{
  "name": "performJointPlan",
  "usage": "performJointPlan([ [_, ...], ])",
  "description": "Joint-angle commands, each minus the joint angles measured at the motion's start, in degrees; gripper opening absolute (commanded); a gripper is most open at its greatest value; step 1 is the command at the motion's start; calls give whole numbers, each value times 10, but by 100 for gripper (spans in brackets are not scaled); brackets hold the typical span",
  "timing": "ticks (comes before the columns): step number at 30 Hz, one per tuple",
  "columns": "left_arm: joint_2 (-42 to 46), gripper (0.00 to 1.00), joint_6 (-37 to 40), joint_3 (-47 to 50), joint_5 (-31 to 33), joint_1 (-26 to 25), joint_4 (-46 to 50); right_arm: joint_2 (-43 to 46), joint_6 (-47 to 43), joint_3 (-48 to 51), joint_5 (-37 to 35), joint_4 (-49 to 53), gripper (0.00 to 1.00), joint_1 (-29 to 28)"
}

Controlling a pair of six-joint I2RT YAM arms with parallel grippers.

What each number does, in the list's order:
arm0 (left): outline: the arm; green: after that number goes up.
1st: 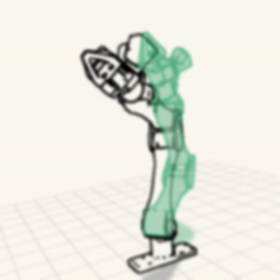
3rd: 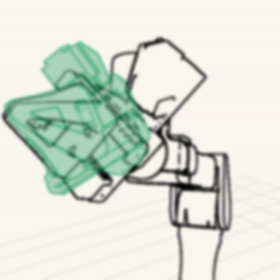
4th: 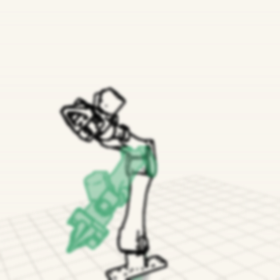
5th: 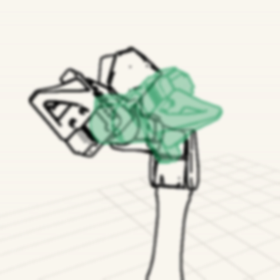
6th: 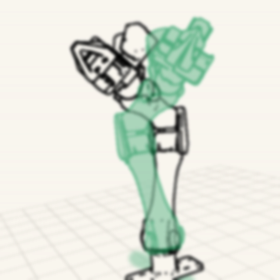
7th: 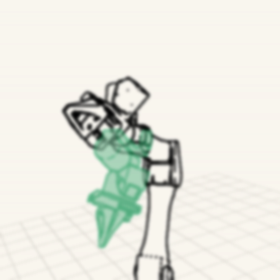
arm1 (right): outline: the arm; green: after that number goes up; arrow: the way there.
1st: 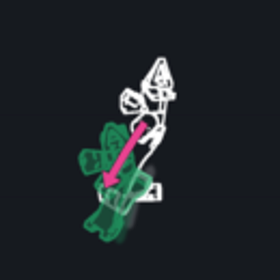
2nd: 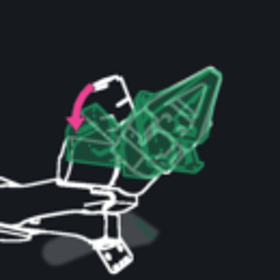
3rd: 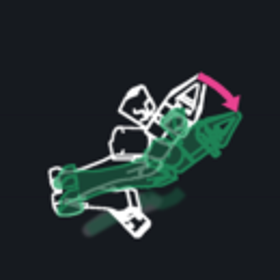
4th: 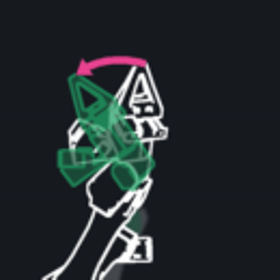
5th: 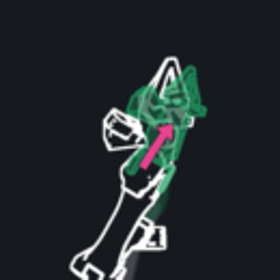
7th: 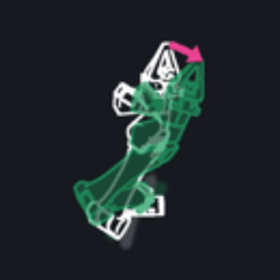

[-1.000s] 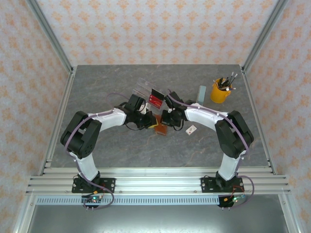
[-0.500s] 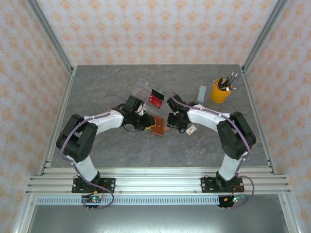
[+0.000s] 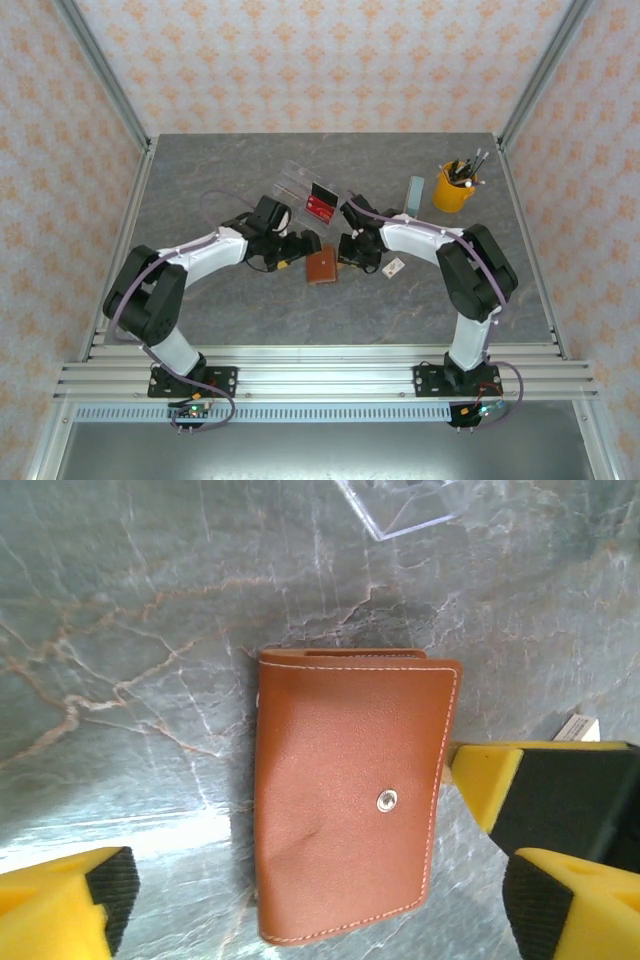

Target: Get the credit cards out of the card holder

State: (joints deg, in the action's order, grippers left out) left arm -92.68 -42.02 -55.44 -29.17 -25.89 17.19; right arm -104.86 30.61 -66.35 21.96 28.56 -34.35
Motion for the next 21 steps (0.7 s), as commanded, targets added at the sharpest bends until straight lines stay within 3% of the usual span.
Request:
performJointPlan([
  [1, 32, 100, -1, 6, 66, 14, 28, -5, -11, -16, 10, -8, 16, 1],
  [6, 61, 100, -10, 29, 83, 51, 43, 18, -29, -28, -10, 6, 5, -1],
  [15, 122, 100, 1, 77, 72, 98, 42, 46, -54, -111, -44, 64, 4, -63],
  [17, 134, 100, 3, 79, 99, 98, 55, 38, -45, -128, -42, 65, 4, -77],
  [21, 169, 100, 2, 80, 226, 104, 114, 21, -22, -144, -57, 37, 4, -106],
])
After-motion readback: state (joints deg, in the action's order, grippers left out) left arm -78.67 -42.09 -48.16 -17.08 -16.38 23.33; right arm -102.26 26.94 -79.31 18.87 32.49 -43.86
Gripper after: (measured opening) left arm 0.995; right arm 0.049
